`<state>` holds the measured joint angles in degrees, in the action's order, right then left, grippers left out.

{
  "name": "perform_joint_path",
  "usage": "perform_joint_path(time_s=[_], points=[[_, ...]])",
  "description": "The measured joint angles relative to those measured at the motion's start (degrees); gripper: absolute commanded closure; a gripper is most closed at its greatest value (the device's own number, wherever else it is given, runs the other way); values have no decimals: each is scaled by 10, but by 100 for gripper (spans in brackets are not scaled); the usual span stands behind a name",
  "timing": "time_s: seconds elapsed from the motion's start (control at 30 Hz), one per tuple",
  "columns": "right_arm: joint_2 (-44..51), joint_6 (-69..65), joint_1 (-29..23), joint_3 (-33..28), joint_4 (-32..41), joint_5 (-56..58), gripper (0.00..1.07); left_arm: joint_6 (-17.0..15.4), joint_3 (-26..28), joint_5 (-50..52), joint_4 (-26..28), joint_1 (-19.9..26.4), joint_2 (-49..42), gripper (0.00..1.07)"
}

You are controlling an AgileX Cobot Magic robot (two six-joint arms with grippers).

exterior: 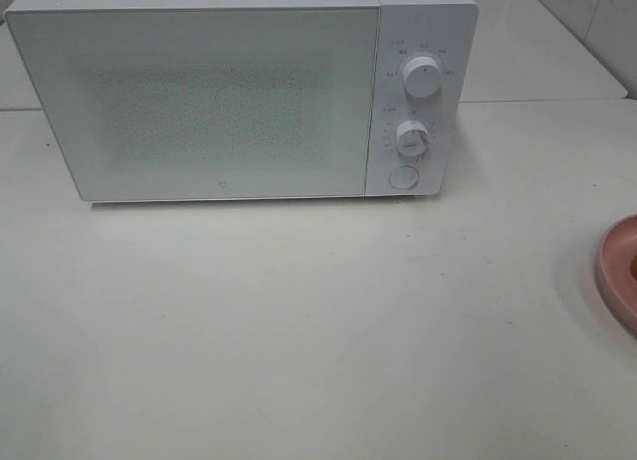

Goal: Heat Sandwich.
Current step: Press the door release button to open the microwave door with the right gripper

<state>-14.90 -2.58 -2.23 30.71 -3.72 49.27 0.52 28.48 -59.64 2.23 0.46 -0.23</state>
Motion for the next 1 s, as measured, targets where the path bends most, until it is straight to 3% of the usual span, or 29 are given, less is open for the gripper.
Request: perform_joint_path(time_s=[1.0], points=[[-276,0,0,0,1,-274,31,0,0,0,0,0,0,10]])
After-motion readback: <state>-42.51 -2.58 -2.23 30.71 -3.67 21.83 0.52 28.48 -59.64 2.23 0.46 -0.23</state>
